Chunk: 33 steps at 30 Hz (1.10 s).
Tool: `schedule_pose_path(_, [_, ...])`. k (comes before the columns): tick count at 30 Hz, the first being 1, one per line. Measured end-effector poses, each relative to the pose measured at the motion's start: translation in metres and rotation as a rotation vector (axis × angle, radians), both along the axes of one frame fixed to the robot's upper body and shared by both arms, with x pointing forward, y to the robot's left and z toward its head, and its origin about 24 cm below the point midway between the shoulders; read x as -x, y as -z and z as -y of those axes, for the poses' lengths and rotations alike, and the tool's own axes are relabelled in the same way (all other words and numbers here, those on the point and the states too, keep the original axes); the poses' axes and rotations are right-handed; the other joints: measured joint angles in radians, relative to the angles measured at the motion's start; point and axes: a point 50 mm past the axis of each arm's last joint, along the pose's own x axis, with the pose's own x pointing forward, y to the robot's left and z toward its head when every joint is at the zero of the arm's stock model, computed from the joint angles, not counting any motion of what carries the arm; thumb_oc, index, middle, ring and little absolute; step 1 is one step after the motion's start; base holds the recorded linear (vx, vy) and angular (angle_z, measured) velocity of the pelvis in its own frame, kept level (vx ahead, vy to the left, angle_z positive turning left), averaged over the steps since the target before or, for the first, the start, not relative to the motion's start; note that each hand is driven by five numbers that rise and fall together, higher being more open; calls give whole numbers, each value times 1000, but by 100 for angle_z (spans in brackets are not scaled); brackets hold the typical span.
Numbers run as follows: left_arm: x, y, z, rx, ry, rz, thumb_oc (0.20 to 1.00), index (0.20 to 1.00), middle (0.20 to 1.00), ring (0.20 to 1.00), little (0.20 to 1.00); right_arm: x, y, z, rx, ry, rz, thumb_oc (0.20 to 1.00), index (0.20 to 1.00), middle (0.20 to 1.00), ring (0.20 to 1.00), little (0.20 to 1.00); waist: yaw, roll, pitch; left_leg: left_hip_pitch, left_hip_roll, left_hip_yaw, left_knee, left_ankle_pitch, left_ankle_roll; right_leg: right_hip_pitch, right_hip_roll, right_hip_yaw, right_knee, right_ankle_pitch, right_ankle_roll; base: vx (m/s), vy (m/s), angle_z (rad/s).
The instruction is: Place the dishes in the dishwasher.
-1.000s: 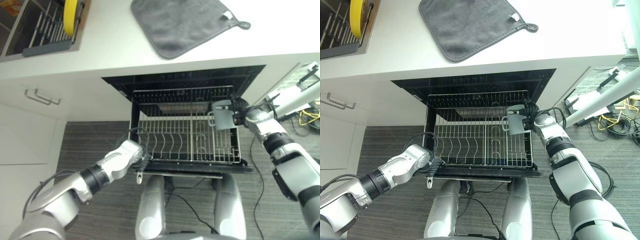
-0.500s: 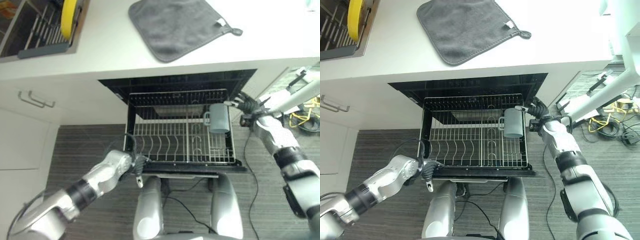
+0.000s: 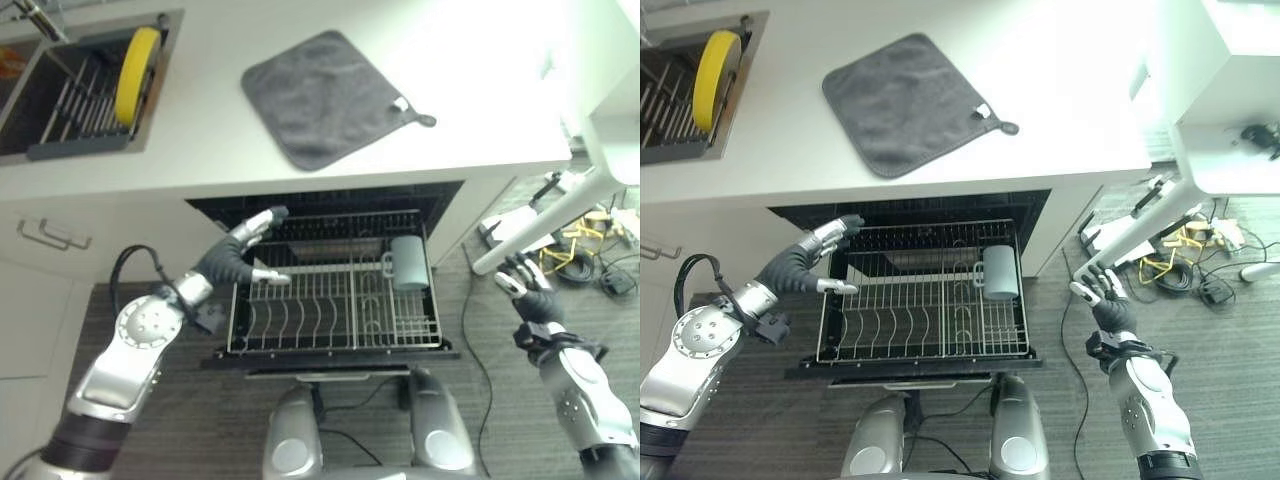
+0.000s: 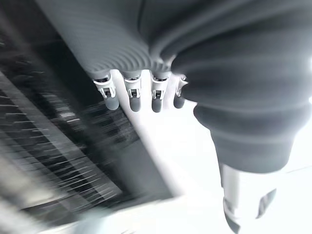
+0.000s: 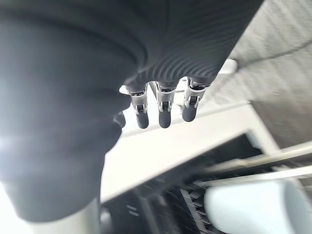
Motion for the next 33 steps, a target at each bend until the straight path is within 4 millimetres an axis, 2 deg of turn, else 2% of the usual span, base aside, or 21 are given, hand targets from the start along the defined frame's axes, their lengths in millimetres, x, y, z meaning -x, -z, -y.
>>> schedule_pose_path(6, [19,18,0,271,-70,49,1000,1000,1000,1000,1000,5,-34,-12,-25,12,207,1000,1000,1000,1000,1000,24,14,-132,134,33,-10,-160,43,-17,166,60,-47,-172,23,-8,103,-165,13])
schedule_pose_path(10, [24,18,-2,323,-78,74,1000,1000,1000,1000,1000,9,-52,-2,7,54,275,1000,1000,1000,1000,1000,64,30,-143,146,24,-36,-180,53,-12,203,51,-69,-225,48,-1,-116,106,17])
schedule_pose_path(12, [28,22,-3,321,-81,60,1000,1000,1000,1000,1000,8,-60,3,21,72,302,1000,1000,1000,1000,1000,62,30,-143,150,16,-32,-188,60,-8,200,33,-66,-220,53,3,-250,417,-1])
schedule_pose_path(13, [28,22,-3,320,-78,65,1000,1000,1000,1000,1000,6,-64,5,19,91,317,1000,1000,1000,1000,1000,59,10,-138,139,-2,-33,-153,53,-8,184,-4,-54,-216,61,-1,-304,681,-33])
schedule_pose_path(14, [27,18,-2,311,-68,83,1000,1000,1000,1000,1000,2,-77,4,8,96,374,1000,1000,1000,1000,1000,42,-41,-137,75,-19,-44,98,-24,3,174,-72,-5,-217,87,26,-243,647,-43])
schedule_pose_path(15, [27,16,-2,312,-65,98,1000,1000,1000,1000,1000,2,-88,5,25,95,417,1000,1000,1000,1000,1000,25,-44,-138,82,-15,-78,148,-46,-23,181,-98,7,-228,104,49,-229,705,-48])
schedule_pose_path(17, [26,12,-2,341,-56,115,1000,1000,1000,1000,1000,6,-101,8,51,101,466,1000,1000,1000,1000,1000,-13,-16,-148,157,-7,-79,50,-65,-16,180,-123,43,-241,137,95,-137,554,-31])
schedule_pose_path(18, [23,10,-2,351,-52,124,1000,1000,1000,1000,1000,7,-104,7,53,107,480,1000,1000,1000,1000,1000,-26,-5,-154,193,-14,-37,-13,-121,-2,178,-136,56,-259,160,123,-127,529,-21])
schedule_pose_path(19, [19,8,-4,342,-52,132,1000,1000,1000,1000,1000,8,-101,5,27,113,482,1000,1000,1000,1000,1000,-36,-44,-155,207,-69,3,-40,-137,13,178,-188,75,-281,185,127,-168,510,-4])
schedule_pose_path(20, [14,9,-2,344,-41,121,1000,1000,1000,1000,1000,11,-97,2,1,111,482,1000,1000,1000,1000,1000,-41,-83,-158,174,-109,37,-5,-152,39,179,-245,83,-314,250,113,-192,361,13])
schedule_pose_path(21, [10,14,2,351,-25,90,1000,1000,1000,1000,1000,11,-95,0,-37,120,487,1000,1000,1000,1000,1000,-42,-96,-159,139,-138,50,46,-170,69,163,-271,85,-326,320,85,-235,302,-9])
schedule_pose_path(22, [10,21,5,347,-14,49,1000,1000,1000,1000,1000,11,-90,-3,-81,118,486,1000,1000,1000,1000,1000,-27,-94,-160,118,-154,72,61,-174,103,131,-280,71,-350,443,41,-255,236,-35])
schedule_pose_path(23, [13,26,2,343,-26,27,1000,1000,1000,1000,1000,12,-84,-7,-106,112,473,1000,1000,1000,1000,1000,-9,-86,-160,105,-154,102,53,-155,142,106,-275,25,-367,526,31,-326,252,-55])
schedule_pose_path(24, [16,31,-1,347,-44,6,1000,1000,1000,1000,1000,13,-79,-9,-121,102,455,1000,1000,1000,1000,1000,3,-72,-156,106,-149,122,24,-132,161,93,-255,-37,-326,458,53,-368,237,-57])
schedule_pose_path(25, [22,35,-8,358,-73,-11,1000,1000,1000,1000,1000,11,-80,-13,-125,77,455,1000,1000,1000,1000,1000,14,-61,-158,106,-138,143,-13,-93,176,78,-211,-100,-223,332,45,-330,200,-45])
schedule_pose_path(26, [23,35,-11,358,-87,-11,1000,1000,1000,1000,1000,9,-81,-15,-126,64,463,1000,1000,1000,1000,1000,21,-45,-157,108,-128,147,-44,-67,186,77,-166,-103,-125,237,46,-236,108,-38])
schedule_pose_path(27, [22,31,-12,366,-96,10,1000,1000,1000,1000,1000,7,-84,-17,-125,49,475,1000,1000,1000,1000,1000,28,-28,-157,122,-119,146,-110,-15,192,95,-86,-72,-39,143,51,-181,69,-15])
schedule_pose_path(29, [18,20,-8,368,-80,52,1000,1000,1000,1000,1000,3,-93,-23,-109,10,506,1000,1000,1000,1000,1000,29,-27,-159,152,-143,140,-209,47,193,189,13,-14,-65,24,71,-167,22,-3])
schedule_pose_path(30, [15,18,-6,377,-73,62,1000,1000,1000,1000,1000,3,-95,-24,-105,6,517,1000,1000,1000,1000,1000,27,-28,-159,158,-151,138,-225,59,195,208,30,7,-69,-1,68,-116,-44,4])
schedule_pose_path(32, [11,8,1,389,-58,97,1000,1000,1000,1000,1000,6,-103,-26,-95,0,555,1000,1000,1000,1000,1000,20,-46,-172,159,-179,133,-260,84,160,238,91,99,-119,-59,24,-82,-98,8])
schedule_pose_path(33, [11,5,2,394,-57,107,1000,1000,1000,1000,1000,7,-105,-26,-94,0,566,1000,1000,1000,1000,1000,22,-56,-179,155,-191,131,-270,91,150,250,91,107,-165,-69,-9,-68,-168,-1])
